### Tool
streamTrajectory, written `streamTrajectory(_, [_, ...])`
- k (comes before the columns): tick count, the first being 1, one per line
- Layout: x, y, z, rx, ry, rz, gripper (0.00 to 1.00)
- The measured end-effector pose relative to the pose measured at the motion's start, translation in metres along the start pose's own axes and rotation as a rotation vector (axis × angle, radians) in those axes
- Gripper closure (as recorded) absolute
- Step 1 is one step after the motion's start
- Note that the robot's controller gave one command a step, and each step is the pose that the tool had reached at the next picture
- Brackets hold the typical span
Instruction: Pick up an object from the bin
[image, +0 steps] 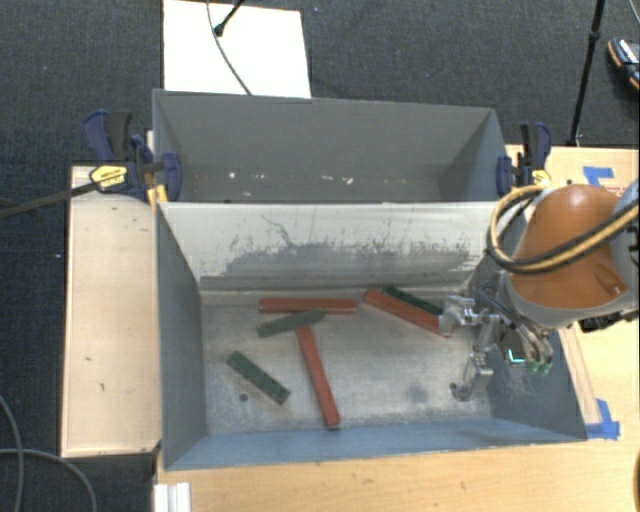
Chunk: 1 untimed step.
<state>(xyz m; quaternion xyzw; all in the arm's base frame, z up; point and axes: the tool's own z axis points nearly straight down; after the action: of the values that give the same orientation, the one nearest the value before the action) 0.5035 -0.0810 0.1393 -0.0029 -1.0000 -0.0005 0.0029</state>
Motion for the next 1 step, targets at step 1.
streamTrajectory(1, [-0.002, 0.0003, -0.0042, 0.001, -0.008, -0.003, 0.0])
